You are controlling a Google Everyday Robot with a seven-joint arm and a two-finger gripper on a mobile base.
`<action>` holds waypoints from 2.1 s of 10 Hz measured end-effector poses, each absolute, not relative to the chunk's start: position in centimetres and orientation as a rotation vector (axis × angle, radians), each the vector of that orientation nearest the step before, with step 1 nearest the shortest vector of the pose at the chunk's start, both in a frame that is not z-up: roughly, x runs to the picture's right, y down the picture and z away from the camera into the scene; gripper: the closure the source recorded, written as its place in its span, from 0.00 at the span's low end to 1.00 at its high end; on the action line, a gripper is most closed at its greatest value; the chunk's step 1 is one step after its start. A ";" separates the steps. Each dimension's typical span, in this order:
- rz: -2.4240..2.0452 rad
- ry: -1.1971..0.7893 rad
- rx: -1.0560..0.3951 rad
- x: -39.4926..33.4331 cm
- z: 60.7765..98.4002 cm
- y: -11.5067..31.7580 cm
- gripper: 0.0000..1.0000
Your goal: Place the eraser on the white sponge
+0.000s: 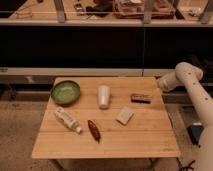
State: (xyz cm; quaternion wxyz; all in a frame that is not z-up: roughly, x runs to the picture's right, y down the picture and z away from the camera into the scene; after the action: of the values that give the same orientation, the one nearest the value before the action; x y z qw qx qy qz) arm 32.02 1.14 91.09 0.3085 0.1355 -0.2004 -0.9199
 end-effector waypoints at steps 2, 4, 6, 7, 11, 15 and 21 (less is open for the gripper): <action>-2.496 -0.528 0.383 31.6 92.3 2.7 0.20; -2.525 -0.548 0.401 30.7 93.3 3.9 0.20; -2.529 -0.596 0.434 29.1 93.9 5.5 0.20; -2.529 -0.614 0.444 28.6 94.0 6.0 0.21; -2.536 -0.687 0.478 27.3 94.4 7.5 0.56; -2.552 -0.758 0.456 26.9 94.8 8.7 0.96; -2.500 -0.744 0.501 26.3 91.0 5.7 1.00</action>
State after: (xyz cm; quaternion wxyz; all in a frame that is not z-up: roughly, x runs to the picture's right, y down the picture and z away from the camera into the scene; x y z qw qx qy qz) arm 26.34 5.70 91.02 0.2406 0.1830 -0.2720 -0.9136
